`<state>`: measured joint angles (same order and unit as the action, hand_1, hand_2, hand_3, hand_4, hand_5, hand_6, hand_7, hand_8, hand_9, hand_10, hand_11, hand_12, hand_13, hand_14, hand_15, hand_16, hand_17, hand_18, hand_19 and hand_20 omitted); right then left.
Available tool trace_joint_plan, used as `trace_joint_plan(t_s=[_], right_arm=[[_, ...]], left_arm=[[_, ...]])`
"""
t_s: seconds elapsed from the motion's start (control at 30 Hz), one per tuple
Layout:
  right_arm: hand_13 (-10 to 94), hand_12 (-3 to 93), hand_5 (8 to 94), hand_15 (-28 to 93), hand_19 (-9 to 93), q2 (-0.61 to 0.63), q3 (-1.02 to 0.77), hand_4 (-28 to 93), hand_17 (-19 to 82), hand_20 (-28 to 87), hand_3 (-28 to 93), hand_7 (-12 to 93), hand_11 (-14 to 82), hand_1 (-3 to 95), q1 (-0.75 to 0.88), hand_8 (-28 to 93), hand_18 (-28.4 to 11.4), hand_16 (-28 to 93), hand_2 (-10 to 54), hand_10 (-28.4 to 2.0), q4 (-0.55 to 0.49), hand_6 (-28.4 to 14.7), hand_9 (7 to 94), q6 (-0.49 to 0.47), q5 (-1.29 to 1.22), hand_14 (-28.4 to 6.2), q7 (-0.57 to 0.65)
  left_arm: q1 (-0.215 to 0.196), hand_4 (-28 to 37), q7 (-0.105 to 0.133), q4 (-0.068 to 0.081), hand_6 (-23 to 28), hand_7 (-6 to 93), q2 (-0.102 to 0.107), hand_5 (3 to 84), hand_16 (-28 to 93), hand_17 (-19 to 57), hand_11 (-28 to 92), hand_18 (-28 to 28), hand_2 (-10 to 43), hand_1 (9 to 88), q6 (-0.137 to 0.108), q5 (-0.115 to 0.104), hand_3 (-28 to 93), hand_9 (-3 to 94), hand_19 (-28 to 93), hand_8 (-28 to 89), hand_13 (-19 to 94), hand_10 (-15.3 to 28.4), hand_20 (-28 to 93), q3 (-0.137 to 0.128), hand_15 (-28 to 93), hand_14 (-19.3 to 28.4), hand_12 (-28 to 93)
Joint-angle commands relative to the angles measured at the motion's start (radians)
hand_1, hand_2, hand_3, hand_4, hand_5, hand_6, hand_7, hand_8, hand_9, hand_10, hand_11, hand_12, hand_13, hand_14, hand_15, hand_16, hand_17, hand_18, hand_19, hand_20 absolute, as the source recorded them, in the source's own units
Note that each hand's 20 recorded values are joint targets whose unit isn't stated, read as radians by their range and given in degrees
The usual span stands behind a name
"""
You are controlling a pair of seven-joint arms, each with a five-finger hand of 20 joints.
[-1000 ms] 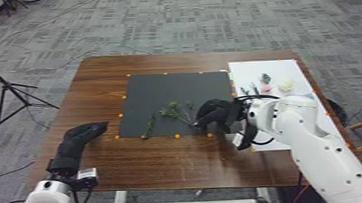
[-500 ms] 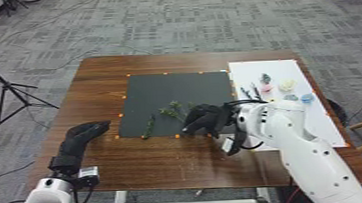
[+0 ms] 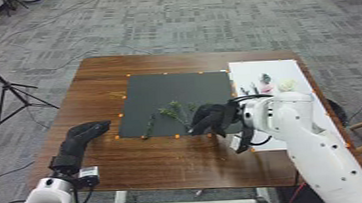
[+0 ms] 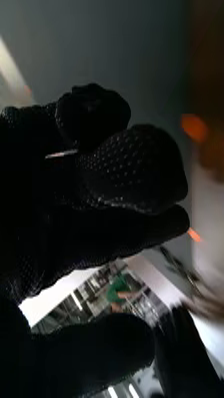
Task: Arrange flowers
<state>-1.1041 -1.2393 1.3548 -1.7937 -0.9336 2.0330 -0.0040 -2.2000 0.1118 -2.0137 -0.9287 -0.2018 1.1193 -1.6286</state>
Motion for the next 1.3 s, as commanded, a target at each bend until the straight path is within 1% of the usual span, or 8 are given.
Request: trace_joint_plan(t_s=[0.03, 0.2, 0.23, 0.27, 0.5, 0.63, 1.13, 1.3], right_arm=[[90, 12.8, 56.8, 54, 93, -0.001, 0.022, -13, 53, 51, 62, 20, 8.6, 17.9, -0.028, -4, -20.8, 29, 9.9, -13.1, 0.067, -4.5, 63.2, 0.058, 0.107, -6.5, -0.003], [89, 12.7, 56.7, 54, 93, -0.027, 0.039, -13, 53, 51, 62, 18, 8.4, 18.0, -0.029, -4, -20.9, 30, 9.9, -13.2, 0.094, -4.3, 62.7, 0.044, 0.13, -6.5, -0.016], [89, 12.7, 56.7, 54, 93, -0.028, 0.041, -13, 53, 51, 61, 17, 8.4, 18.1, -0.029, -4, -20.9, 30, 9.9, -13.2, 0.091, -4.3, 62.6, 0.048, 0.124, -6.5, -0.014], [89, 12.7, 56.6, 54, 93, -0.036, 0.043, -13, 53, 51, 61, 17, 8.4, 18.1, -0.033, -4, -20.9, 29, 10.0, -13.2, 0.094, -4.3, 62.6, 0.043, 0.125, -6.5, -0.019], [89, 12.6, 56.2, 54, 93, -0.058, 0.054, -13, 52, 51, 61, 16, 8.4, 18.1, -0.04, -4, -20.9, 29, 10.0, -13.2, 0.073, -3.8, 62.5, 0.034, 0.122, -6.5, -0.041], [89, 12.6, 56.2, 54, 93, -0.068, 0.058, -13, 52, 51, 61, 16, 8.4, 18.1, -0.044, -4, -21.0, 29, 10.0, -13.1, 0.067, -3.8, 62.5, 0.021, 0.113, -6.5, -0.049], [89, 12.6, 56.1, 54, 93, -0.108, 0.072, -13, 52, 51, 61, 15, 8.4, 18.0, -0.06, -3, -21.0, 29, 10.1, -13.2, 0.068, -3.9, 62.4, 0.012, 0.11, -6.6, -0.071], [89, 12.6, 56.0, 54, 93, -0.072, 0.052, -13, 52, 51, 61, 15, 8.4, 17.9, -0.053, -3, -21.0, 29, 10.0, -13.1, 0.043, -3.7, 62.3, -0.005, 0.117, -6.5, -0.068]], left_arm=[[-0.013, -24.5, -0.017, 0.005, 3.3, 18.2, -0.016, 49.7, 2, 0.5, 20, 13.8, -0.9, 26.8, 0.01, 0.003, 70, 45.4, 13, -8, 33, 13.3, 18, 0.008, 16, 15.7, 12], [-0.027, -24.4, -0.015, -0.001, 3.3, 18.3, -0.019, 49.7, 2, 0.5, 20, 13.8, -1.0, 26.8, 0.003, -0.001, 70, 45.4, 13, -8, 33, 13.3, 18, -0.001, 16, 15.7, 12], [-0.017, -24.4, -0.014, 0.004, 3.2, 18.3, -0.018, 49.7, 2, 0.5, 20, 13.8, -1.0, 26.8, 0.007, -0.001, 70, 45.4, 13, -8, 33, 13.3, 18, 0.003, 16, 15.7, 12], [-0.021, -24.4, -0.016, 0.002, 3.2, 18.3, -0.02, 49.7, 2, 0.5, 20, 13.8, -1.0, 26.8, 0.005, 0.0, 70, 45.4, 13, -8, 33, 13.3, 18, 0.002, 16, 15.7, 12], [-0.018, -24.5, -0.014, 0.002, 3.3, 18.3, -0.022, 49.8, 2, 0.5, 20, 13.8, -1.0, 26.8, 0.013, 0.003, 70, 45.4, 13, -8, 33, 13.3, 18, 0.003, 16, 15.7, 12], [-0.022, -24.5, -0.014, 0.001, 3.3, 18.3, -0.023, 49.8, 2, 0.5, 20, 13.8, -1.0, 26.8, 0.008, 0.001, 70, 45.4, 13, -9, 33, 13.3, 18, 0.003, 16, 15.7, 12], [0.0, -24.5, -0.017, 0.012, 3.3, 18.3, -0.025, 49.7, 2, 0.5, 20, 13.8, -1.0, 26.8, 0.015, 0.001, 70, 45.4, 13, -8, 33, 13.3, 18, 0.017, 16, 15.6, 12], [-0.007, -24.5, -0.019, 0.007, 3.2, 18.3, -0.025, 49.6, 2, 0.5, 20, 13.8, -1.0, 26.7, 0.016, 0.003, 70, 45.4, 13, -8, 33, 13.3, 18, 0.013, 16, 15.7, 12]])
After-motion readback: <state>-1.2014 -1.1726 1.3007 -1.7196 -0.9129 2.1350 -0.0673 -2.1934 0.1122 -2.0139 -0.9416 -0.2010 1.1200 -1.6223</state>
